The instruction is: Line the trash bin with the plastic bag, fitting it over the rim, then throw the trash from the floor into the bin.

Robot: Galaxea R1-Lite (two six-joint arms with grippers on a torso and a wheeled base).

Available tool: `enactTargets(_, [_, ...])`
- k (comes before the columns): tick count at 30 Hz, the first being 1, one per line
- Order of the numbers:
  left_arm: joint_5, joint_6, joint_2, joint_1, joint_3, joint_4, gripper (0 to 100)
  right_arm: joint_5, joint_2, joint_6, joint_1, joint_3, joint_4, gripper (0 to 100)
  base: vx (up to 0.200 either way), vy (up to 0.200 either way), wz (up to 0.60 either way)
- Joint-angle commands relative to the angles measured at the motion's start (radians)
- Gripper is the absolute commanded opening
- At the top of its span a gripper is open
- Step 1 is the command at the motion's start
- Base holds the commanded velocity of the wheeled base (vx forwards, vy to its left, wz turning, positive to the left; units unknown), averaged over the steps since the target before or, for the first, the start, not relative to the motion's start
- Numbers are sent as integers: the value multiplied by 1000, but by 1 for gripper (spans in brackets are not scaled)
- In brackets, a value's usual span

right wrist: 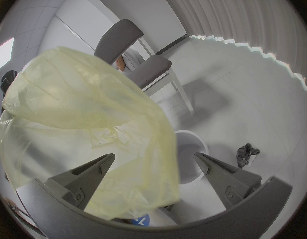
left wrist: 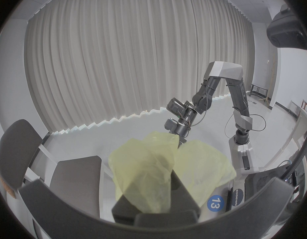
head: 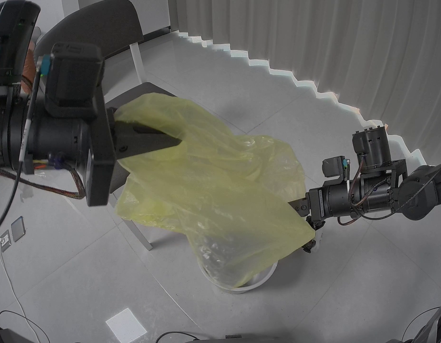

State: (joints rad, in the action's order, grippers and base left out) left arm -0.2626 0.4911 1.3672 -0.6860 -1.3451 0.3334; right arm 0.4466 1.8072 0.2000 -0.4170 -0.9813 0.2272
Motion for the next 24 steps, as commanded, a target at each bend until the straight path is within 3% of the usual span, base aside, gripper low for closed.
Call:
enactTargets(1, [0,0,-4,0,0,-13,0,0,-12,7,-25,12,3,100,0,0,0])
enactTargets(5, [0,-3,-8,0,-2,-14,0,-6,-14,1,-25,15,3,100,0,0,0])
enactTargets(6, [0,-3,-8,0,-2,-14,0,-6,-17,1,-25,18,4,0,0,0,0])
enactTargets(20, [0,-3,7,0,1,-20,0,-17,-91,-56,20,73,1,0,0,0,0])
enactTargets(23, [39,-3,21,0,-5,-20,0,-20,-83,-63,21,79,1,0,0,0,0])
enactTargets(24, [95,-8,36,-1,-16,-20,0,-22,-78,-63,24,78,4,0,0,0,0])
